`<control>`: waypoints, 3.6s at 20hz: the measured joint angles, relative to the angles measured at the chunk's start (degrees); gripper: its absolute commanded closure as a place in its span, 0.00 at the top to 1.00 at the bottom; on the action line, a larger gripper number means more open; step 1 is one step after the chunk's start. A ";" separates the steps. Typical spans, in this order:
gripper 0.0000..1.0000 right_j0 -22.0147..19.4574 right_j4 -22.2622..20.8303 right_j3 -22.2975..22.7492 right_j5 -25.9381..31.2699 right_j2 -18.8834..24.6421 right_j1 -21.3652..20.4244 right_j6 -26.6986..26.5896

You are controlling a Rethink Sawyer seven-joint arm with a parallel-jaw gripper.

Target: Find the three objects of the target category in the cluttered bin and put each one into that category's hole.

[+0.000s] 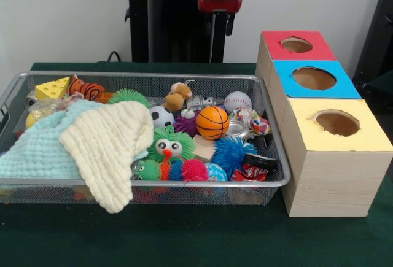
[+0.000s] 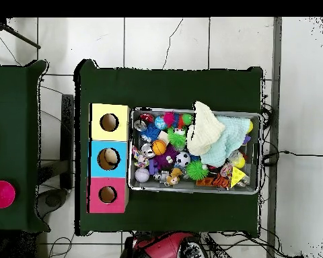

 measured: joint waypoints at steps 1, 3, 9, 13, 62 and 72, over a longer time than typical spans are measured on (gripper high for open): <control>1.00 -0.02 0.00 0.00 0.45 0.02 0.00 0.00; 1.00 -0.05 0.00 0.00 0.82 0.04 0.00 0.00; 1.00 -0.19 0.00 0.00 1.30 0.13 0.00 0.00; 1.00 -0.38 0.00 0.00 1.30 0.21 0.00 0.00; 1.00 76.88 16.00 12.32 -110.76 -28.26 28.24 40.93; 1.00 78.21 17.60 13.30 -115.30 -25.33 29.62 47.67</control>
